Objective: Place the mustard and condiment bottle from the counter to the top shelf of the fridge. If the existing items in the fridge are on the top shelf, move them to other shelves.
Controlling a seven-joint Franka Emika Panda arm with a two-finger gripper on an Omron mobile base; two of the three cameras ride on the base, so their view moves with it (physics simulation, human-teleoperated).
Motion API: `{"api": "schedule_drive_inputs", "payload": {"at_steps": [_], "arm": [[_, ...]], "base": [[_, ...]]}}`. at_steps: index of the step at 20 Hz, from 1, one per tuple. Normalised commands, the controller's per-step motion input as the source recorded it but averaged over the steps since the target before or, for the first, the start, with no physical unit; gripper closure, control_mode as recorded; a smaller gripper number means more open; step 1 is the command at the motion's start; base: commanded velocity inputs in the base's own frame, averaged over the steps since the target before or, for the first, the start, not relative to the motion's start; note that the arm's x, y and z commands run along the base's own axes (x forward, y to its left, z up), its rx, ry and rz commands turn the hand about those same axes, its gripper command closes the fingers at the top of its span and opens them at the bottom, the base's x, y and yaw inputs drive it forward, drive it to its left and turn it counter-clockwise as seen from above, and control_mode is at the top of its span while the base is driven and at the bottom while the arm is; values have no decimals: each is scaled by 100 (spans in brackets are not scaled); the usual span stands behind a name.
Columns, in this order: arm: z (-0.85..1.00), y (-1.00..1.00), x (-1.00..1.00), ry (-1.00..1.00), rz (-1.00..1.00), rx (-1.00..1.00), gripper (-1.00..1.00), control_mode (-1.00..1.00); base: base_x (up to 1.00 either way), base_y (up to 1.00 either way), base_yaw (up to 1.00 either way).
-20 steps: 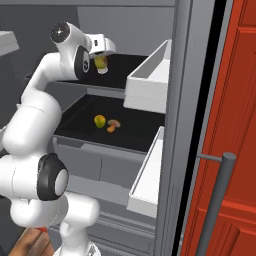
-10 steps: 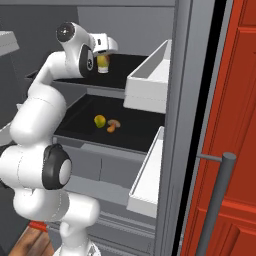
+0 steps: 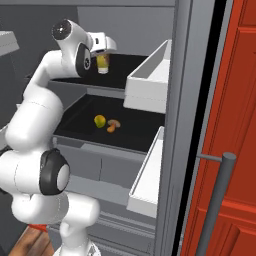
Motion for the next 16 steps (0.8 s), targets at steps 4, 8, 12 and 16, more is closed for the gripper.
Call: {"api": "schedule_drive_inputs", "payload": {"at_steps": [4,8,12,16], "arm": [[-2,0,-100,-16,0,0,-100,-100],[-2,0,-100,-26,0,0,-100,-100],[0,0,-100,-24,0,0,-100,-100],[0,0,-100,-6,0,0,-100,-100]], "base": [[0,0,0],[0,0,0],[0,0,0],[0,0,0]]}}
